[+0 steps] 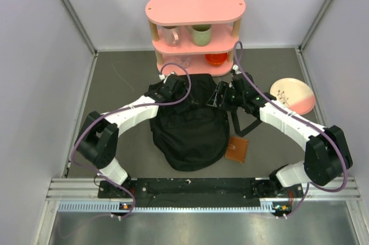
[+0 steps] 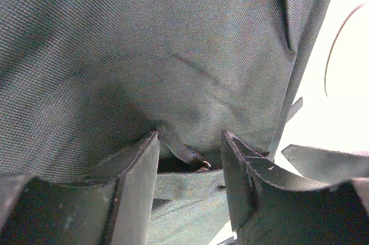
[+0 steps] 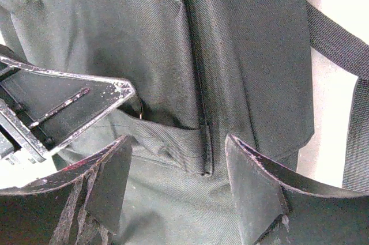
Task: Pack the student bag
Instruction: Unzip the student bag at the center of the board.
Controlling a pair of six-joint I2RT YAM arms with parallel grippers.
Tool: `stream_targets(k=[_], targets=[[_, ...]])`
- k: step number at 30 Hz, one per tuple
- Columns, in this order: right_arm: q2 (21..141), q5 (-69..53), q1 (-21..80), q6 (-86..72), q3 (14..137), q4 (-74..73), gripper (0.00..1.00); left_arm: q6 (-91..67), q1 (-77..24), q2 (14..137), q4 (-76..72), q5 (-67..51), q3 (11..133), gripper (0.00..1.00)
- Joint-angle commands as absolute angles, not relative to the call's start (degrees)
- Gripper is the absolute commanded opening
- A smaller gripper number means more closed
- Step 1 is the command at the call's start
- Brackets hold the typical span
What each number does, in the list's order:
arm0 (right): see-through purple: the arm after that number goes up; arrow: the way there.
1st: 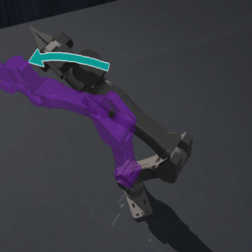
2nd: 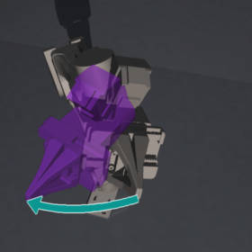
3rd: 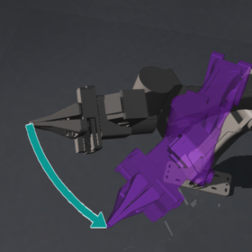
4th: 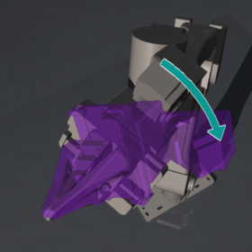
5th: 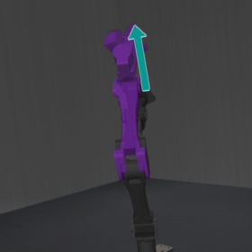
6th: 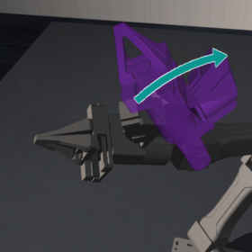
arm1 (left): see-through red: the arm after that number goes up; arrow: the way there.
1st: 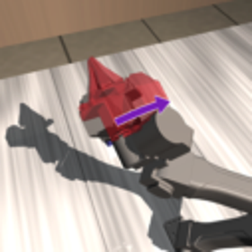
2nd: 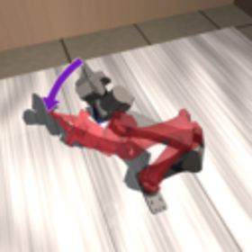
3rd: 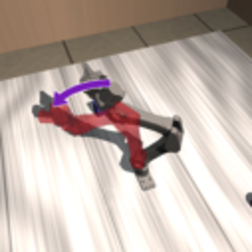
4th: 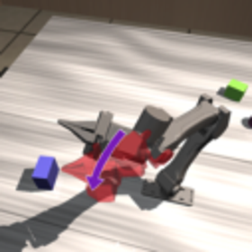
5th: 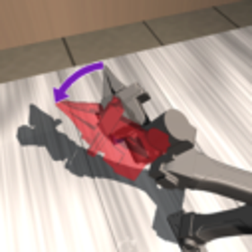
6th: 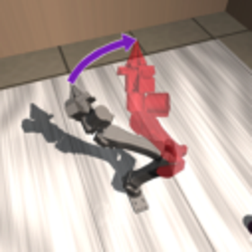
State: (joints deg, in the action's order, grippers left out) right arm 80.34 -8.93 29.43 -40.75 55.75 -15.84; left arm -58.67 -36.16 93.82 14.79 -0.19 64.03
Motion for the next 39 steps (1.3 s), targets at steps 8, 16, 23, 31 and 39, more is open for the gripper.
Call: stream_targets(k=[8,16,23,31,39], targets=[[81.04,-9.84,29.27,-40.87,56.08,-14.15,0.65,-56.16,-37.97,99.14,21.44,4.21,65.65,0.34],[80.77,-9.93,29.18,-40.69,55.72,-14.15,0.65,-54.14,-39.37,102.30,27.33,7.73,71.18,0.30],[80.77,-10.11,29.18,-40.78,55.63,-14.15,0.65,-52.21,-39.90,104.32,30.58,9.75,73.21,0.16],[81.91,-11.07,29.18,-40.96,55.37,-13.54,0.65,-51.15,-39.90,105.91,32.52,11.60,74.88,0.00],[85.07,-12.13,29.18,-42.63,54.93,-13.27,0.65,-50.28,-41.31,101.52,30.42,13.45,73.92,0.00]])
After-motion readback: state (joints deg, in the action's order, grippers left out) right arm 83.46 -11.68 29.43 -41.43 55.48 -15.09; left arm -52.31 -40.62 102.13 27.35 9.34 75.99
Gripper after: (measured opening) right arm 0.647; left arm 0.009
